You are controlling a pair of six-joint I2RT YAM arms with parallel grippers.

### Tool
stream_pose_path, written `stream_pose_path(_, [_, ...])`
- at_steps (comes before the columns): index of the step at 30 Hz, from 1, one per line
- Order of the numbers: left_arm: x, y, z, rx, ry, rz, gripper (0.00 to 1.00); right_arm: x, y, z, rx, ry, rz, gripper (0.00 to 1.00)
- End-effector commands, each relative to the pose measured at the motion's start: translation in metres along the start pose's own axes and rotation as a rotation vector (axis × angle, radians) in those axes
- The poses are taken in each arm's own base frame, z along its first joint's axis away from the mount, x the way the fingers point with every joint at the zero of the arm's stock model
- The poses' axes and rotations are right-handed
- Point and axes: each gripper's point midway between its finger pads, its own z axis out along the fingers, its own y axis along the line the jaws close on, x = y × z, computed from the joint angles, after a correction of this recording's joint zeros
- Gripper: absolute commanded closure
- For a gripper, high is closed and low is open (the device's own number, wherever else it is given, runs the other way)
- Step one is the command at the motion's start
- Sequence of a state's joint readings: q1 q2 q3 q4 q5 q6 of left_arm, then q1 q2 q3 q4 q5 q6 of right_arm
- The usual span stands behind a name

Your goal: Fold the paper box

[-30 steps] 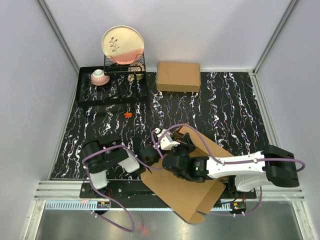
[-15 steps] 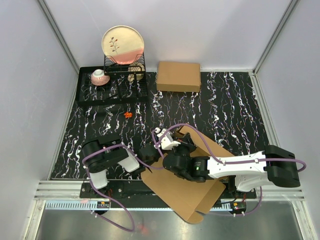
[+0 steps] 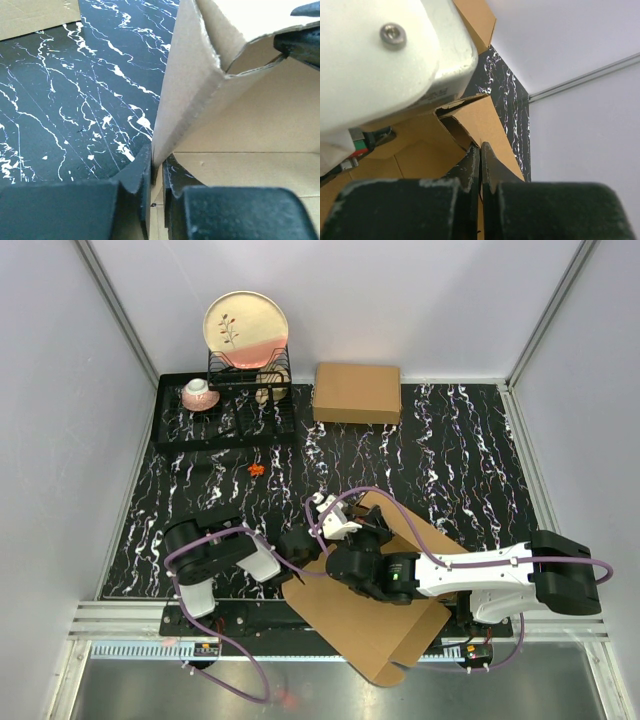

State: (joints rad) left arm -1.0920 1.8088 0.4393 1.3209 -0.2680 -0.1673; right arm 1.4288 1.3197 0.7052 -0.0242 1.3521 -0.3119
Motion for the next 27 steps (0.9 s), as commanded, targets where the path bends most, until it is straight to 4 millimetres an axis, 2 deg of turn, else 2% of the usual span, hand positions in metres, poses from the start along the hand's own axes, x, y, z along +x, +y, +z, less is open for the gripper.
stream_pose_path(1, [-0.103,-0.009,0.012,0.03,-0.383,-0.097,0.96,-0.008,0.021,-0.006,-0.104,-0.039,0.071,1.0])
stream_pose_path(2, [-0.102,-0.008,0.012,0.03,-0.38,-0.094,1.0,-0.008,0.022,-0.006,-0.104,-0.039,0.068,1.0])
stream_pose_path(9, [-0.105,-0.006,0.009,0.019,-0.386,-0.085,1.0,-0.012,0.017,-0.006,-0.094,-0.041,0.07,0.99])
stream_pose_path(10, [-0.105,-0.005,0.009,0.017,-0.386,-0.082,1.0,-0.014,0.016,-0.006,-0.089,-0.041,0.075,0.87])
stream_pose_path(13, [-0.105,-0.004,0.008,0.011,-0.386,-0.074,1.0,-0.02,0.009,-0.006,-0.073,-0.043,0.086,0.7])
stream_pose_path(18, [-0.105,-0.001,0.006,-0.004,-0.386,-0.064,1.0,-0.038,-0.007,-0.009,-0.058,-0.073,0.141,0.59])
stream_pose_path(27, [-0.105,0.008,-0.001,-0.04,-0.383,-0.027,1.0,-0.074,-0.05,-0.017,-0.045,-0.14,0.252,0.51])
